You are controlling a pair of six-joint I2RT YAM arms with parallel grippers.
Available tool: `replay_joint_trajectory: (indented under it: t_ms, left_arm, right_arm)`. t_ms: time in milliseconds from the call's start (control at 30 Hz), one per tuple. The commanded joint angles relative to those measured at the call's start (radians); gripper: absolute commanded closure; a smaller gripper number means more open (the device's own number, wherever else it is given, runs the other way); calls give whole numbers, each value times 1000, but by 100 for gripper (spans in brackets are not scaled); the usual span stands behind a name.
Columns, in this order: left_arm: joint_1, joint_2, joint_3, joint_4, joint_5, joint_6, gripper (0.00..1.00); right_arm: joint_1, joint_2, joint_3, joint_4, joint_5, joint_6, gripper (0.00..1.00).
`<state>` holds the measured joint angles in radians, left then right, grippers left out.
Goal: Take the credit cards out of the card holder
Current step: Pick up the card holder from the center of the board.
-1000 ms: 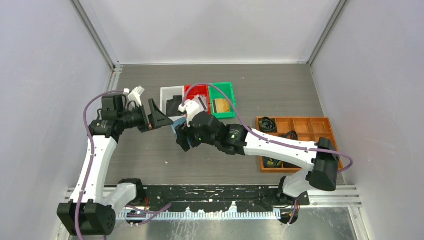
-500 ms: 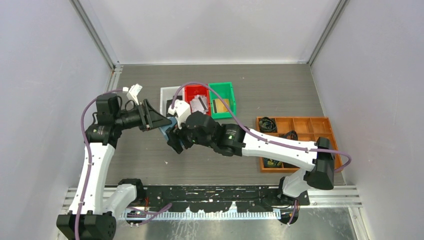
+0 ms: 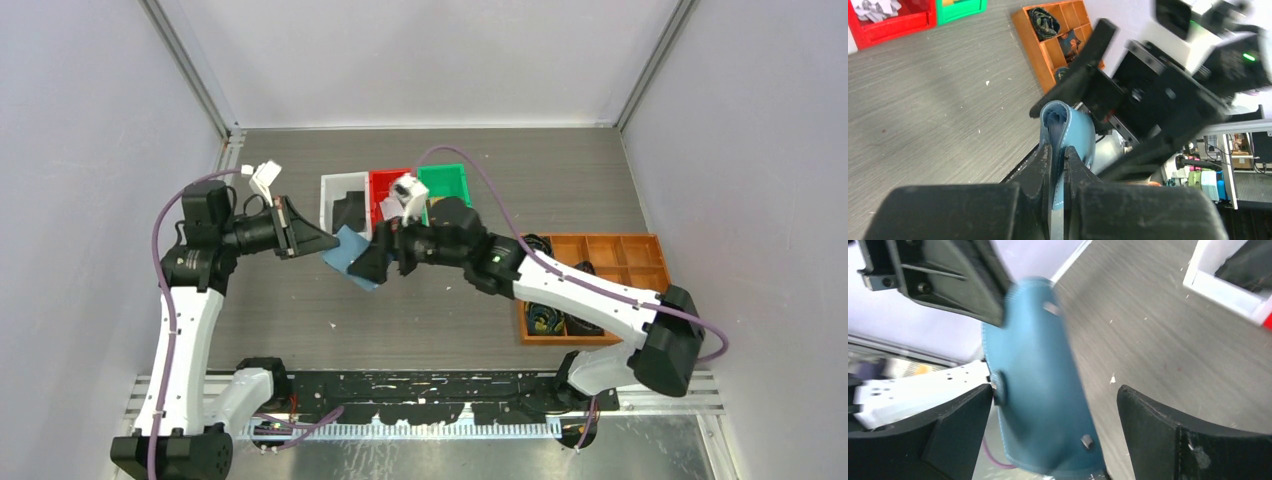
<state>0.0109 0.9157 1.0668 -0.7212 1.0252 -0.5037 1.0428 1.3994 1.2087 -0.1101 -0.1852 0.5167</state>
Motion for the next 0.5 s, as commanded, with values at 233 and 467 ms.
replay_joint_trajectory:
  t_ms: [233, 467]
  left_arm:
    - [-2, -49, 90, 109, 52, -92, 100]
    - [-2, -68, 56, 158, 21, -126, 100]
  right_arm:
    - [-95, -151, -310, 682, -412, 553, 6]
    - [-101, -116, -285, 584, -363, 522, 4]
